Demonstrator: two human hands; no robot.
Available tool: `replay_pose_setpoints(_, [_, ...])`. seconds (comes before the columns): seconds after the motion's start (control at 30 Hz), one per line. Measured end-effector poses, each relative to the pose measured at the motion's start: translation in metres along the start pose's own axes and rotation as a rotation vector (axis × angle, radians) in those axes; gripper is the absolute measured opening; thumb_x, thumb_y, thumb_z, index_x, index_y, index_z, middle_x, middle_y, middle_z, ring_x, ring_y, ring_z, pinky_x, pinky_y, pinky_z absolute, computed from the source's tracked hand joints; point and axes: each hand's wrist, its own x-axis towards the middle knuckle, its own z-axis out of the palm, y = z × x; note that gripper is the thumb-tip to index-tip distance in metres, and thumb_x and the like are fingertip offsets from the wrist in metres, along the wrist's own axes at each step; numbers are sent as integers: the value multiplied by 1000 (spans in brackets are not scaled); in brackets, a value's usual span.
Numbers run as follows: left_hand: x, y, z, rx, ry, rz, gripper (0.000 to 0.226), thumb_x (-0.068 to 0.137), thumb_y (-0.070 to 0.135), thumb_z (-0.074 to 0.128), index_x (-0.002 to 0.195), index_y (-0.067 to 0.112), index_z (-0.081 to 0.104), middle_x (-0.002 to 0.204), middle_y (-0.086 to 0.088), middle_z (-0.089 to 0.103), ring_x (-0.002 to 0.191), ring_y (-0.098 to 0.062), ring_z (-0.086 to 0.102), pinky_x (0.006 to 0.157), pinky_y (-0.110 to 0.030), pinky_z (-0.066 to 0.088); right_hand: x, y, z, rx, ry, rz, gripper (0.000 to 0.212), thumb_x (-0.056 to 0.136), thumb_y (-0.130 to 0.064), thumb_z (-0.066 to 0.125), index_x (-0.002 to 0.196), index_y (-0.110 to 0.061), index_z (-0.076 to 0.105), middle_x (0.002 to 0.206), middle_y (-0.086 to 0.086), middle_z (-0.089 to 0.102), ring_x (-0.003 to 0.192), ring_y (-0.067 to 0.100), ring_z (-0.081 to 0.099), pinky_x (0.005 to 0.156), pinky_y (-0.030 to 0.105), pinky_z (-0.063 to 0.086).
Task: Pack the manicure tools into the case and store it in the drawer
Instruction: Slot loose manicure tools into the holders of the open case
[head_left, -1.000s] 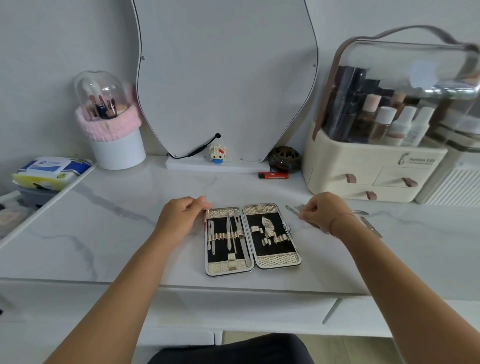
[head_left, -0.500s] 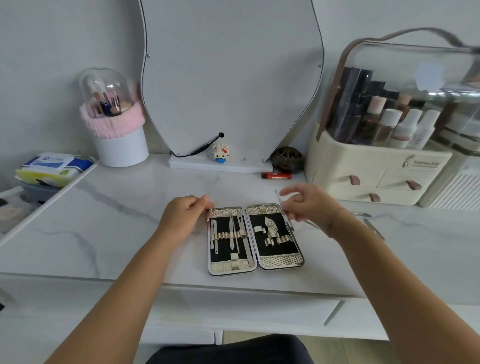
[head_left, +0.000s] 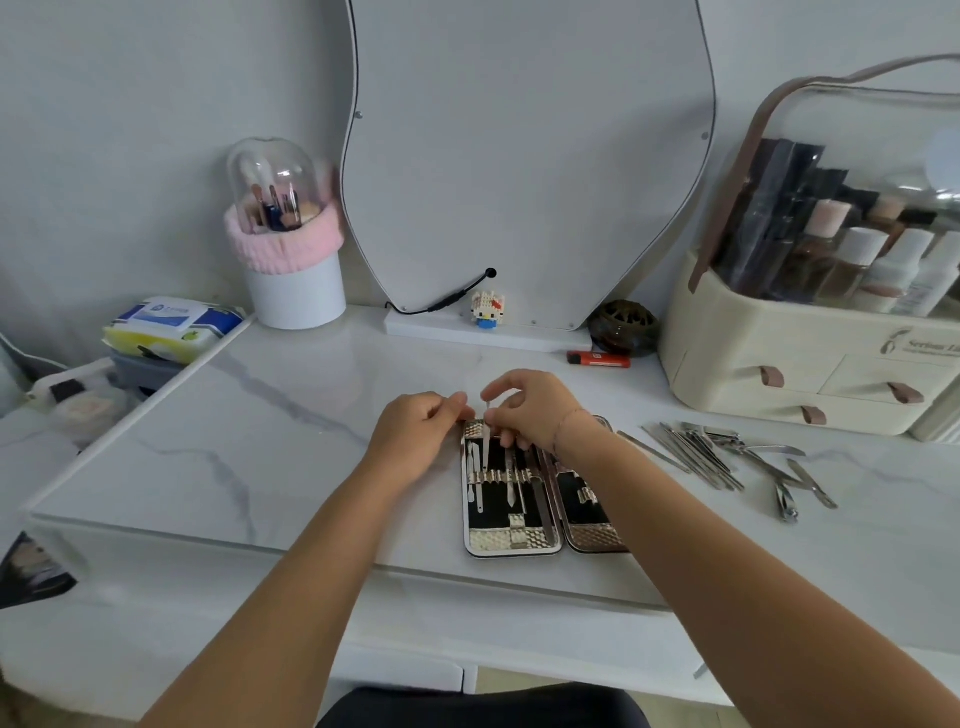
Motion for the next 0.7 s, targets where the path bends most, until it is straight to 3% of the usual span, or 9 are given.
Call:
replay_pose_setpoints(0.4, [-1,1,0,6,3,15,30,94,35,49,87,20,75,77,16,67,76,6,59,67,-10,38,12,3,1,-34,27,11,17,86,-9,61,102,-12,60,66,3,65,39,2,50,42,15,42])
replay_pose_setpoints(0.7, [-1,1,0,30,5,23,31,94,35,48,85,22,75,71,18,65,72,1,59,61,-7,36,10,6,-1,-184,-61,-71,10,84,-16,63,90,-15,71,70,10,68,52,10,50,57,24,46])
